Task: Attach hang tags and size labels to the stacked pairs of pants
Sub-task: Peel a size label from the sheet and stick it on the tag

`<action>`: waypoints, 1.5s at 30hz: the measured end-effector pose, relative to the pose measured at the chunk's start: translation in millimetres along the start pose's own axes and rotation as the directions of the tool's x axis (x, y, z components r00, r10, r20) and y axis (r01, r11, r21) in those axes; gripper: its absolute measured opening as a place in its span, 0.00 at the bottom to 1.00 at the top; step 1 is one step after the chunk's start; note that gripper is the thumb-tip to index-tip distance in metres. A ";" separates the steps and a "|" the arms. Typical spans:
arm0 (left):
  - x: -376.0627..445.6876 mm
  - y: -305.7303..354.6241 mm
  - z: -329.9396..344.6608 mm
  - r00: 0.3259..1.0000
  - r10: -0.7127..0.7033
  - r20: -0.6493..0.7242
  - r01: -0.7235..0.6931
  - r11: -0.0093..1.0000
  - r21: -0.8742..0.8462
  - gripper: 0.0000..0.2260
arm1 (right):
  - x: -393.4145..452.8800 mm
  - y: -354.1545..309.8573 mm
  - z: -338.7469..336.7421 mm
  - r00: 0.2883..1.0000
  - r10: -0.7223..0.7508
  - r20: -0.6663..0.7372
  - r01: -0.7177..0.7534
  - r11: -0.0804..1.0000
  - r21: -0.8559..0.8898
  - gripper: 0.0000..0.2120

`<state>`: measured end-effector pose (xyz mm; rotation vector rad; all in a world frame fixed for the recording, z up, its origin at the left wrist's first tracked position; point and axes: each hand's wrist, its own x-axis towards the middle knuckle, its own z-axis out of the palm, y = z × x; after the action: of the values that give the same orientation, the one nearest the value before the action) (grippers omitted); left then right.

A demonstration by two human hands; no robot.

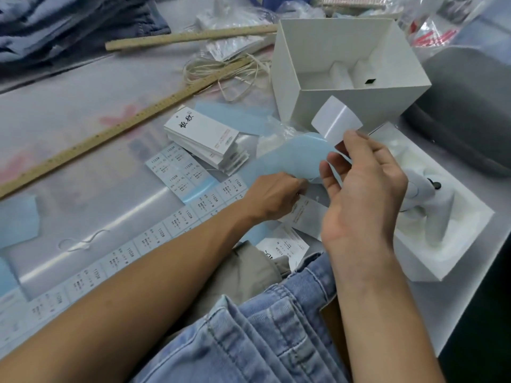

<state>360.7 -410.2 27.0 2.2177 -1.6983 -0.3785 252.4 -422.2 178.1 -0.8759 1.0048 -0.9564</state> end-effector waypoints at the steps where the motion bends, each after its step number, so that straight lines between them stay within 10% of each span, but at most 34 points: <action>1: -0.3 1.6 0.8 1.000 -0.024 0.003 0.024 1.000 -0.002 0.07 | -0.4 0.1 0.2 1.000 0.002 0.002 -0.002 1.000 0.002 0.06; 9: -3.4 7.9 2.6 0.989 -0.066 -0.133 0.039 0.980 -0.197 0.03 | 0.9 0.5 0.0 1.000 0.012 0.002 -0.012 1.000 0.004 0.07; 14: -1.1 14.2 9.4 0.989 -0.131 0.075 0.149 0.758 -0.636 0.14 | -0.1 2.2 -0.1 1.000 0.002 0.003 -0.002 1.000 -0.010 0.07; 21: -0.9 18.3 17.9 0.994 -0.111 0.001 0.099 0.884 -0.456 0.26 | -1.3 4.6 1.8 1.000 0.017 0.016 -0.017 1.000 -0.005 0.08; 29: -1.1 1.5 7.0 0.983 -0.183 -0.029 0.146 0.865 -0.480 0.04 | -0.2 5.6 0.8 1.000 0.024 0.013 -0.024 1.000 0.001 0.07; 45: -5.4 16.7 16.5 0.991 -0.033 0.129 0.092 0.872 -0.481 0.19 | 0.3 7.6 4.3 0.999 0.035 0.006 -0.035 0.999 0.015 0.07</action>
<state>338.0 -410.6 18.8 1.9039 -1.3871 -0.8652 258.2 -419.3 172.3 -0.8453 1.0038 -0.9308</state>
